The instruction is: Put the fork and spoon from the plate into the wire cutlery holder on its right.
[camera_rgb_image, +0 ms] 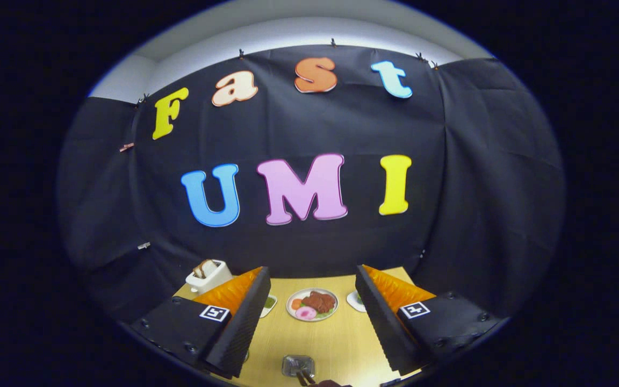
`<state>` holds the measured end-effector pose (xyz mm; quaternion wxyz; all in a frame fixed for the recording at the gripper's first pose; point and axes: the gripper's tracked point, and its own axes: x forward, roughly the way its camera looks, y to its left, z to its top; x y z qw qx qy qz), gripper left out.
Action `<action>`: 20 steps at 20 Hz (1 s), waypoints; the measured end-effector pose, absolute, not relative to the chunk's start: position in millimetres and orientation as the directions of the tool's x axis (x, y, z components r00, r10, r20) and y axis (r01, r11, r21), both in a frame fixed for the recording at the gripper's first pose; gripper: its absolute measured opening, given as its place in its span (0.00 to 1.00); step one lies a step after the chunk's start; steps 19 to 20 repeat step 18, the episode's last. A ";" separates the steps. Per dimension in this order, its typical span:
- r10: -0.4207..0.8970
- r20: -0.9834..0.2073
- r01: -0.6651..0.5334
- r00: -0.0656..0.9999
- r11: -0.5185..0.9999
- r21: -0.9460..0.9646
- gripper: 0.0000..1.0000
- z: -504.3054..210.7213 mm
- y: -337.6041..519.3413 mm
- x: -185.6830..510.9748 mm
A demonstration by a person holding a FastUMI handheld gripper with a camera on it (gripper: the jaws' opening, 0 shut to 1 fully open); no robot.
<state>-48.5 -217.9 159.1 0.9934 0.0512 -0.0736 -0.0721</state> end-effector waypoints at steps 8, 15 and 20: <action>-0.136 0.298 0.136 0.945 0.990 0.023 0.98 203.9 -212.0 -58.2; -0.082 0.304 0.077 0.949 0.997 0.030 0.98 201.9 -200.9 -53.5; -0.064 0.305 0.048 0.950 0.997 0.060 0.98 198.8 -200.6 -52.8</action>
